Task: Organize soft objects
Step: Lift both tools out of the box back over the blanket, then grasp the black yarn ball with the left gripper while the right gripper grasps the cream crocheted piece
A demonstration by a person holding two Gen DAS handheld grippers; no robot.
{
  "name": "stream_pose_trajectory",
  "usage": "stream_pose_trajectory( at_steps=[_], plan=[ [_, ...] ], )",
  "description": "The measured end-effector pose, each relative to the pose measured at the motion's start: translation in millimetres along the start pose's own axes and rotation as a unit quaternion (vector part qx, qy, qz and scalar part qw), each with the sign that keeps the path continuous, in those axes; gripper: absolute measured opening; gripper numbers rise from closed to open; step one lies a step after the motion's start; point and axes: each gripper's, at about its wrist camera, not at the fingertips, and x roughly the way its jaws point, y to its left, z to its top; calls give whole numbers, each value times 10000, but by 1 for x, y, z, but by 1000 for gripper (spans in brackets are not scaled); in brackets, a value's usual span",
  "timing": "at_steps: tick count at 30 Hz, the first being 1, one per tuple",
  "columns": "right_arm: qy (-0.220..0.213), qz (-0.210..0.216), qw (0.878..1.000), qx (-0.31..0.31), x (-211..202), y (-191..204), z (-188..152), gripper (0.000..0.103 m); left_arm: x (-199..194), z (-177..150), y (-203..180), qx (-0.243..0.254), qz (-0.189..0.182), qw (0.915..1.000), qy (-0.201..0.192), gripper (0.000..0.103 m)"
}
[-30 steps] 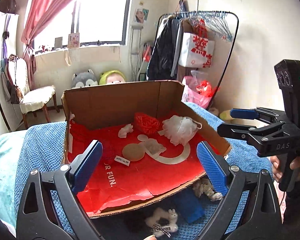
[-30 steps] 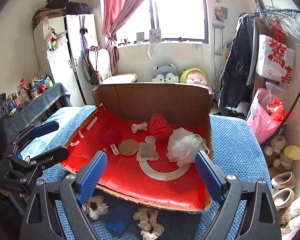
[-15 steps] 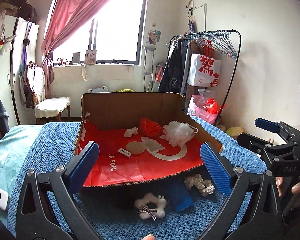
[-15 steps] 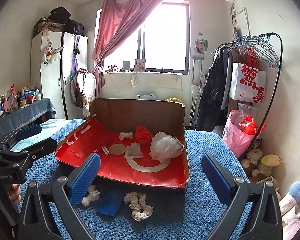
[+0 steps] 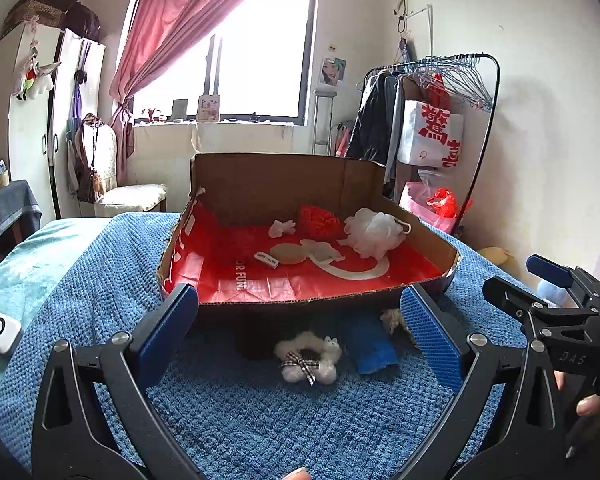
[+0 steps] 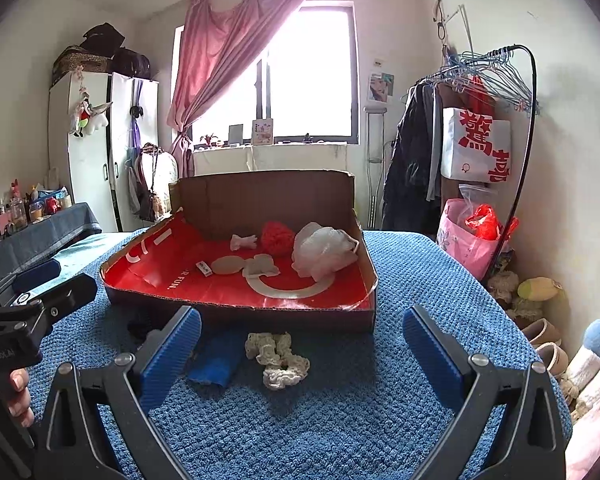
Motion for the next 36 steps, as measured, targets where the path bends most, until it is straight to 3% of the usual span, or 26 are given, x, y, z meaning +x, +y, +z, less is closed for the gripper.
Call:
stream_pose_trajectory(
  at_steps=[18,36],
  plan=[
    [410,-63,9990,137,14,1,-51,103,16,-54,3,-143,108,9987,476,103],
    [822,13,9964,204,33,-1,-48,103,32,-55,17,-244,149,9956,896,103]
  ],
)
